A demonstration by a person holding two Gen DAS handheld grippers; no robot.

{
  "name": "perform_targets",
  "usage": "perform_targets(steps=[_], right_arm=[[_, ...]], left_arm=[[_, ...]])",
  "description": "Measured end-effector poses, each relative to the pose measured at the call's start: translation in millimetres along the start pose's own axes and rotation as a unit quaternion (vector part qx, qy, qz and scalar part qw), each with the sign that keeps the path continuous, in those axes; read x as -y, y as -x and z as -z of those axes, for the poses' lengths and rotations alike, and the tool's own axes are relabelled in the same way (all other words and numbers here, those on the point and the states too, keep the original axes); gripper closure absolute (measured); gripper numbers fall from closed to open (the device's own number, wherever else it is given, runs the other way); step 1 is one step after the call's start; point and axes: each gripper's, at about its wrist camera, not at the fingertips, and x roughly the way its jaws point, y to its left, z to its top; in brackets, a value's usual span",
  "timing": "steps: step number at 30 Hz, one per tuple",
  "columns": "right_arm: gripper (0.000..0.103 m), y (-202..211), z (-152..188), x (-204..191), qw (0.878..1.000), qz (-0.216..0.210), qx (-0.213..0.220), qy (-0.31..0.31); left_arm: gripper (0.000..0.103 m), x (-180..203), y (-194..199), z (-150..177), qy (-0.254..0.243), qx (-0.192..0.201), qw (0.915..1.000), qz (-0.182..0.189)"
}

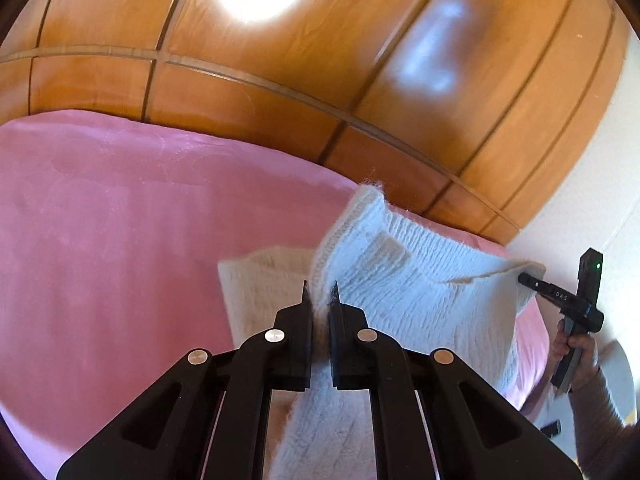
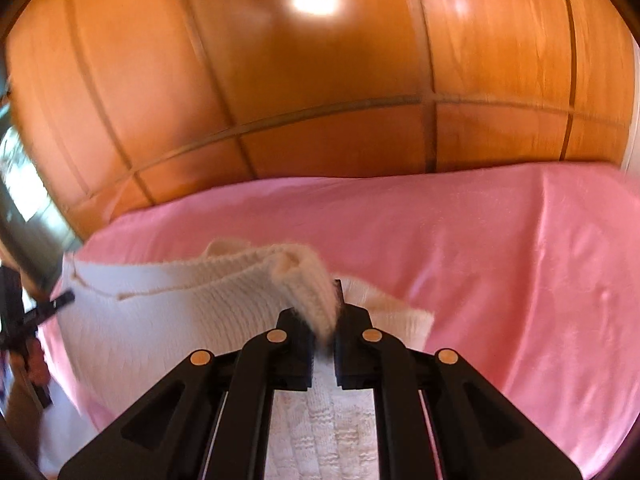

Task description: Fold small clothes

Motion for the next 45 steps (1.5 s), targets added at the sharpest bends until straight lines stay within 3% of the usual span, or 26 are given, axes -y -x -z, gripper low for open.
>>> perform_targets(steps=[6, 11, 13, 15, 16, 18, 20, 25, 26, 27, 31, 32, 33, 35, 37, 39, 40, 41, 45], right_arm=[[0.097, -83, -24, 18, 0.997, 0.041, -0.040, -0.050], [0.097, -150, -5, 39, 0.987, 0.075, -0.115, -0.077], [0.095, -153, -2, 43, 0.988, 0.078, -0.109, -0.078], [0.078, -143, -5, 48, 0.988, 0.068, -0.102, -0.092], [0.065, -136, -6, 50, 0.989, 0.067, -0.097, -0.095], [0.064, -110, -4, 60, 0.990, 0.047, -0.078, -0.110], [0.064, -86, 0, 72, 0.989, 0.033, -0.066, -0.127], [0.064, -18, 42, 84, 0.987, -0.015, -0.059, -0.146], [0.064, -10, 50, 81, 0.987, -0.020, -0.061, -0.146], [0.064, -1, 63, 79, 0.987, -0.027, -0.069, -0.145], [0.069, 16, 113, 61, 0.985, -0.033, -0.108, -0.132], [0.088, 18, 118, 57, 0.987, -0.021, -0.108, -0.121], [0.095, 22, 124, 53, 0.989, 0.005, -0.106, -0.108], [0.095, 20, 131, 54, 0.988, 0.039, -0.105, -0.107], [0.095, 17, 134, 59, 0.986, 0.038, -0.108, -0.119], [0.091, 26, 130, 52, 0.988, 0.052, -0.103, -0.100], [0.082, 31, 128, 50, 0.989, 0.060, -0.100, -0.092], [0.071, 37, 124, 46, 0.990, 0.073, -0.091, -0.080], [0.058, 52, 107, 25, 0.995, 0.074, -0.035, -0.052]], left_arm=[[0.098, -23, -81, -37, 0.040, -0.042, 0.9965, -0.060], [0.098, -47, -150, -32, 0.068, -0.115, 0.9850, -0.109], [0.094, -50, -159, -26, 0.070, -0.122, 0.9831, -0.118], [0.090, -54, -156, -28, 0.082, -0.116, 0.9840, -0.108], [0.086, -56, -153, -29, 0.088, -0.115, 0.9839, -0.105], [0.075, -56, -135, -30, 0.089, -0.100, 0.9837, -0.120], [0.073, -57, -119, -27, 0.079, -0.087, 0.9854, -0.123], [0.073, -63, -73, 0, 0.082, -0.075, 0.9880, -0.107], [0.064, -63, -63, 11, 0.083, -0.074, 0.9888, -0.101], [0.049, -62, -54, 19, 0.084, -0.072, 0.9888, -0.100], [0.045, -56, -30, 55, 0.078, -0.071, 0.9893, -0.100], [0.045, -54, -27, 64, 0.073, -0.075, 0.9884, -0.110], [0.045, -51, -29, 70, 0.065, -0.079, 0.9871, -0.123], [0.045, -46, -34, 80, 0.032, -0.088, 0.9806, -0.172], [0.045, -40, -32, 79, 0.023, -0.081, 0.9770, -0.196], [0.046, -28, -19, 72, 0.006, -0.053, 0.9760, -0.211], [0.046, -19, -12, 67, -0.007, -0.032, 0.9785, -0.204], [0.046, -9, -5, 60, -0.021, -0.013, 0.9827, -0.184], [0.046, 27, -8, 41, -0.074, 0.001, 0.9903, -0.118]])
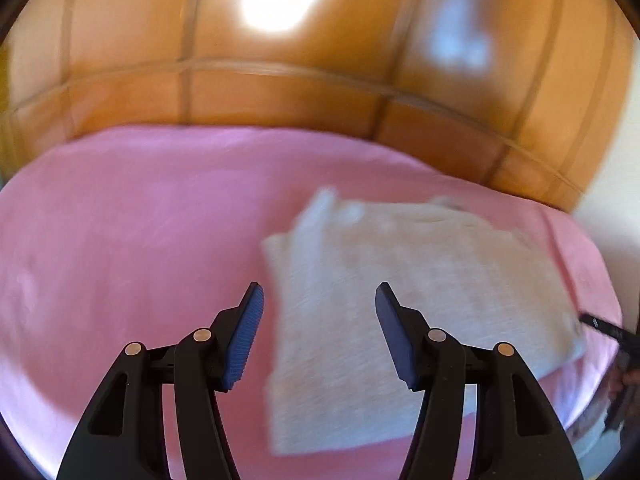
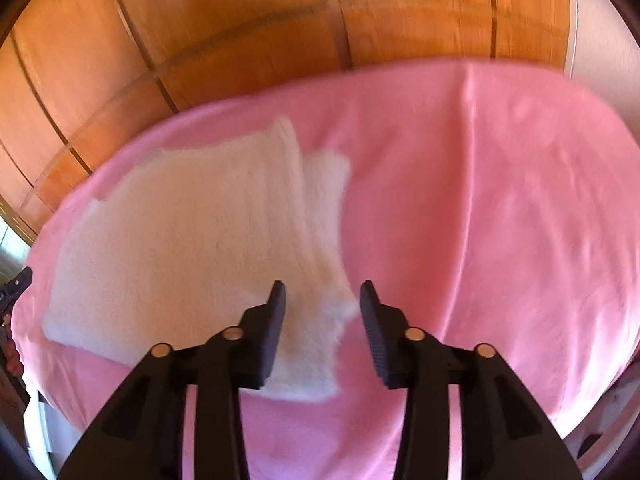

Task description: Fold small clothes

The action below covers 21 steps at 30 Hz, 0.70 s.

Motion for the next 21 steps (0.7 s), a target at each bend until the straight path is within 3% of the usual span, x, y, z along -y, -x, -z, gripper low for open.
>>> perform_targets(steps=[2, 4, 8, 13, 14, 15, 17, 19, 21], right_arm=[[0.047, -1, -5, -19, 1.000, -0.009, 0.011, 0.021], [0.046, -3, -5, -37, 0.999, -0.016, 0.013, 0.043], [0.041, -31, -8, -78, 0.996, -0.038, 0.005, 0.078], [0.033, -60, 1, -91, 0.994, -0.050, -0.014, 0.100], [0.031, -66, 3, -95, 0.993, -0.046, -0.015, 0.105], [0.030, -70, 5, -97, 0.993, -0.044, -0.014, 0.109], [0.030, -72, 8, -99, 0.993, -0.046, -0.012, 0.111], [0.033, -71, 7, -97, 0.993, -0.052, -0.009, 0.110], [0.045, -67, 3, -97, 0.993, -0.056, 0.003, 0.107]], left_arm=[[0.046, 19, -14, -13, -0.019, -0.007, 0.9994, 0.028], [0.046, 42, -36, -24, -0.037, -0.031, 0.9964, 0.070], [0.046, 82, -83, -36, -0.083, -0.064, 0.9911, 0.082], [0.046, 110, -150, -38, -0.109, -0.127, 0.9828, 0.078], [0.059, 113, -161, -36, -0.110, -0.134, 0.9817, 0.079], [0.081, 114, -167, -33, -0.115, -0.135, 0.9810, 0.079], [0.099, 119, -169, -32, -0.130, -0.118, 0.9829, 0.055], [0.099, 120, -160, -34, -0.128, -0.093, 0.9860, 0.053], [0.100, 120, -147, -42, -0.122, -0.059, 0.9894, 0.052]])
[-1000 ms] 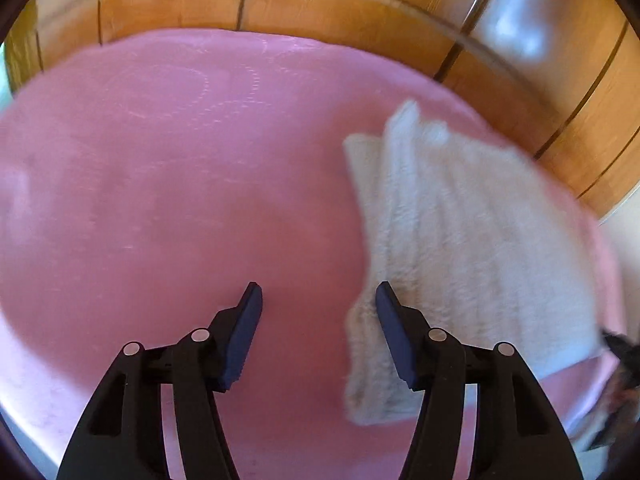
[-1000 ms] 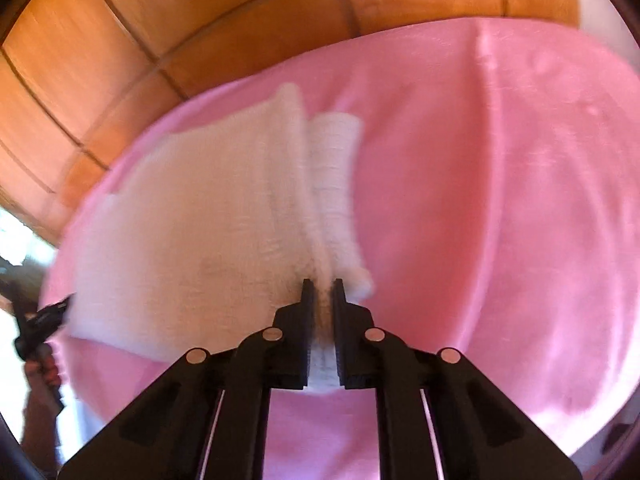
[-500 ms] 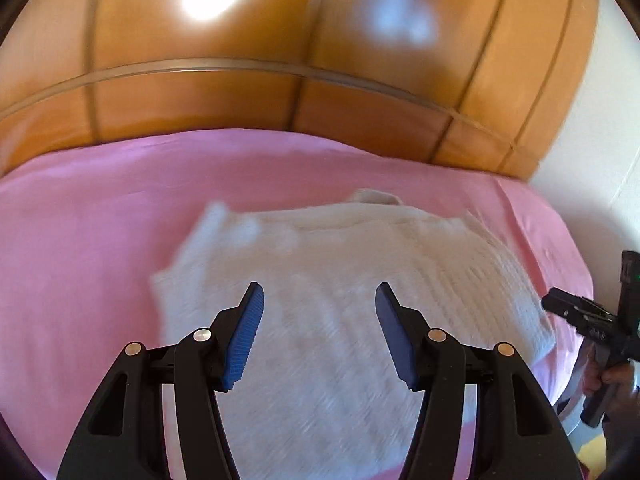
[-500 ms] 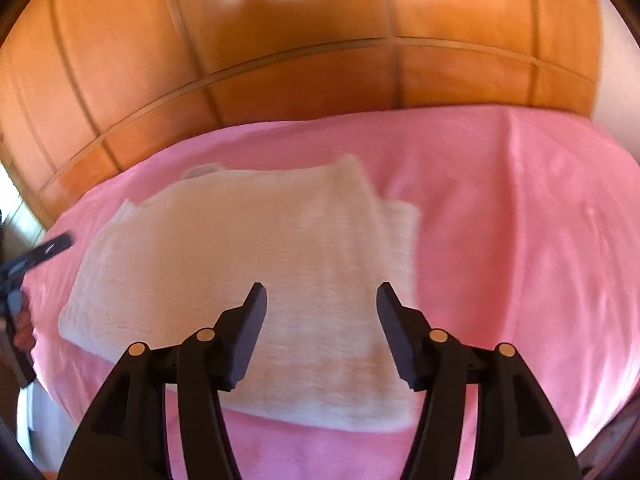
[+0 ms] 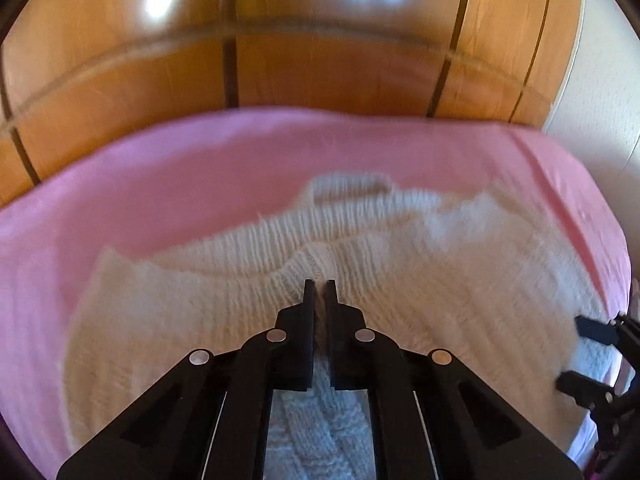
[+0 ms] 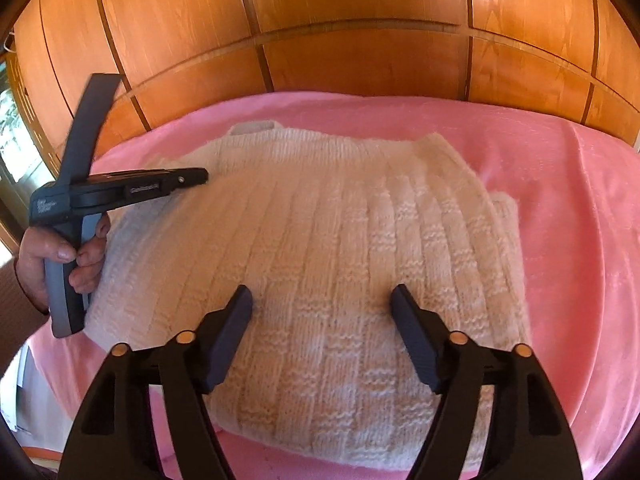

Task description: Fold small clothes

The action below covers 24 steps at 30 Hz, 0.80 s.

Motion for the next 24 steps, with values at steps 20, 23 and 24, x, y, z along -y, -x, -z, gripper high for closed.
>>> perform_targets(steps=[20, 23, 24], right_arm=[[0.028, -87, -38, -26, 0.999, 0.034, 0.012, 0.017], [0.027, -84, -38, -24, 1.000, 0.024, 0.014, 0.013], [0.027, -84, -38, -23, 1.000, 0.023, 0.015, 0.013]], left_arm=[[0.076, -28, -7, 6, 0.083, 0.003, 0.9954, -0.046], [0.075, -49, 39, 28, 0.117, 0.030, 0.9900, -0.072], [0.075, -61, 55, 38, 0.137, 0.038, 0.9870, -0.076]])
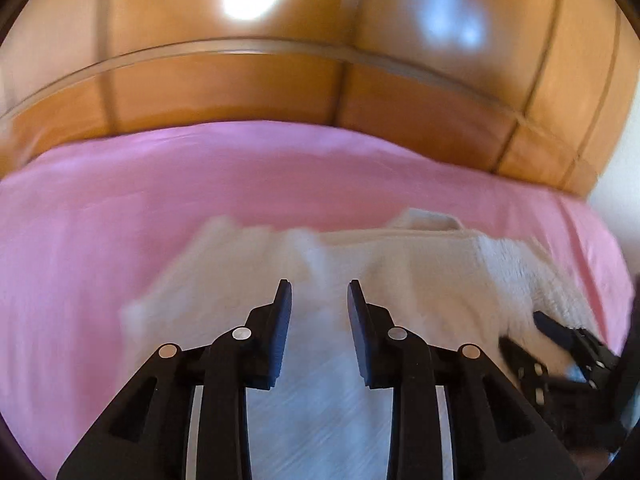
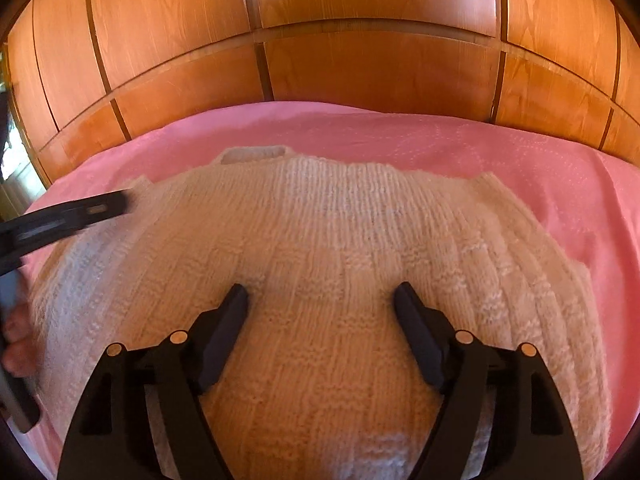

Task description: Fold small clothes

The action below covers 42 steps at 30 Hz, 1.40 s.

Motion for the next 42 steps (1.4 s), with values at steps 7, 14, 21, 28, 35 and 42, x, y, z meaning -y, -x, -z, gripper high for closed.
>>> perform_targets(steps=[7, 14, 21, 28, 35, 42], right_arm=[[0.026, 3, -1, 0, 1.000, -0.005, 0.002, 0.001], [0.026, 4, 2, 1, 1.000, -0.013, 0.001, 0.002], [0.027, 19, 14, 11, 1.000, -0.026, 0.004, 0.009], [0.026, 25, 20, 14, 1.000, -0.028, 0.013, 0.006], [0.026, 26, 20, 14, 0.999, -0.028, 0.015, 0.006], [0.014, 45, 19, 10, 1.000, -0.013, 0.006, 0.015]], left_arm=[[0.061, -98, 60, 50, 0.103, -0.017, 0.9941, -0.030], [0.054, -116, 79, 101, 0.151, -0.043, 0.9862, 0.053], [0.089, -100, 78, 112, 0.092, -0.051, 0.9945, -0.004], [0.088, -86, 101, 107, 0.059, -0.031, 0.9955, -0.067], [0.054, -69, 131, 88, 0.022, 0.023, 0.9946, -0.099], [0.054, -59, 135, 70, 0.003, 0.040, 0.9939, -0.103]])
